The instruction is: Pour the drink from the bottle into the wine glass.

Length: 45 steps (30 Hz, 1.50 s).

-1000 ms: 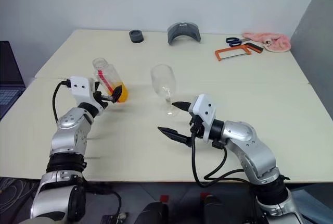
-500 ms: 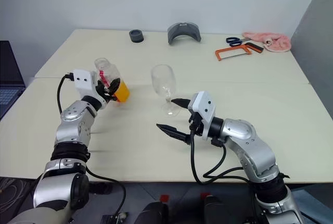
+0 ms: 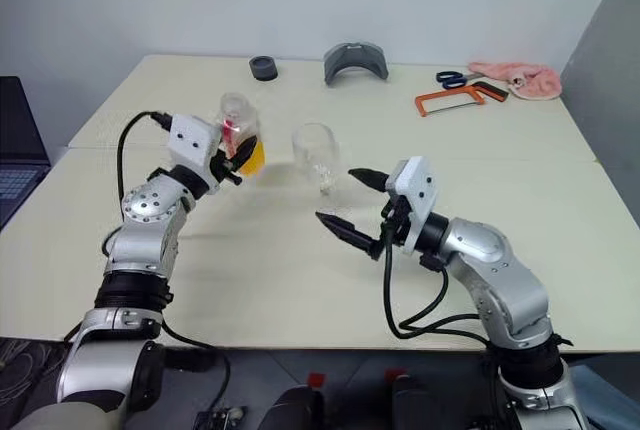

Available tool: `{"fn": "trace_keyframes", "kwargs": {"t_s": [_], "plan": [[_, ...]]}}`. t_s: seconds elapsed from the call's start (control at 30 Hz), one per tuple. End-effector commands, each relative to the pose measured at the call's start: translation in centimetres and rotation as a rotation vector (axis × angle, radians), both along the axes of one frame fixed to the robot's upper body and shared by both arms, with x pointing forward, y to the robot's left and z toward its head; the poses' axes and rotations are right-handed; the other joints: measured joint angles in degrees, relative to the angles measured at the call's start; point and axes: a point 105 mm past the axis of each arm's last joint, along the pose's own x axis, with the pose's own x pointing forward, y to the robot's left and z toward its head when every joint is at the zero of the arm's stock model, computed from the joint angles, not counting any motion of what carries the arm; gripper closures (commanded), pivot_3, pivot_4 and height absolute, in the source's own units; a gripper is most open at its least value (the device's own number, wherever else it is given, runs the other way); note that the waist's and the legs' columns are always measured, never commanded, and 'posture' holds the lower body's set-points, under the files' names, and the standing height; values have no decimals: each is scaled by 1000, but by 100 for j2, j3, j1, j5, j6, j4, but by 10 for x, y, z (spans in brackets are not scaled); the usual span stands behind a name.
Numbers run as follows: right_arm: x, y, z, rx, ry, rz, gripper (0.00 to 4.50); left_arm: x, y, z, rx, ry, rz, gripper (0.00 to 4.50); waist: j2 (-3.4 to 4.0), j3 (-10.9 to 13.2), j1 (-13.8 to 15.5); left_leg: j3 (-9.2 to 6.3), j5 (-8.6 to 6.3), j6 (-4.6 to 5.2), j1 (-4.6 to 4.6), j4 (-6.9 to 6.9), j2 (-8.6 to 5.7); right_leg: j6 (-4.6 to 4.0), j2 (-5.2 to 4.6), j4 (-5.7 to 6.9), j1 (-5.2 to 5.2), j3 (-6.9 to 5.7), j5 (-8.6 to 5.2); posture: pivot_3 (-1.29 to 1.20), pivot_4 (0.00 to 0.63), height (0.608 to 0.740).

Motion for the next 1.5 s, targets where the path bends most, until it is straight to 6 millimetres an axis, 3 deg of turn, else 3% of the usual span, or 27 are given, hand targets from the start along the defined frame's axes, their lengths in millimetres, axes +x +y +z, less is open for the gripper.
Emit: {"fn": "trace_keyframes", "kwargs": {"t_s": [0.03, 0.2, 0.47, 0.8, 1.5], "plan": [[1, -4, 18, 43, -42, -11, 0, -7, -20, 36, 140, -173, -56, 2788, 0, 0, 0, 1, 0, 0, -1, 0, -3, 0, 0, -1, 0, 0, 0, 0, 150, 740], [11, -14, 22, 30, -46, -13, 0, -7, -34, 50, 298, -283, -87, 2788, 0, 0, -1, 6, -1, 1, -1, 0, -7, 0, 2, -1, 0, 0, 0, 0, 150, 740], [21, -24, 24, -12, -79, -25, 0, -4, -37, 59, 491, -382, -112, 2792, 0, 1, -12, 35, -1, 3, -1, -3, -7, 0, 7, -1, -3, 3, 0, 0, 150, 740], [15, -18, 21, -5, -83, -13, 0, -3, -42, 65, 661, -488, -126, 2794, -1, 1, -10, 43, -1, 3, -3, -3, -7, 0, 6, -1, -4, 3, 0, 0, 150, 740], [12, -8, 14, -6, -80, -1, 0, 6, -38, 80, 854, -611, -58, 2794, -1, 1, -11, 48, -1, 3, -6, -2, -10, 0, 7, 2, -10, 3, 0, 0, 150, 740]]}}
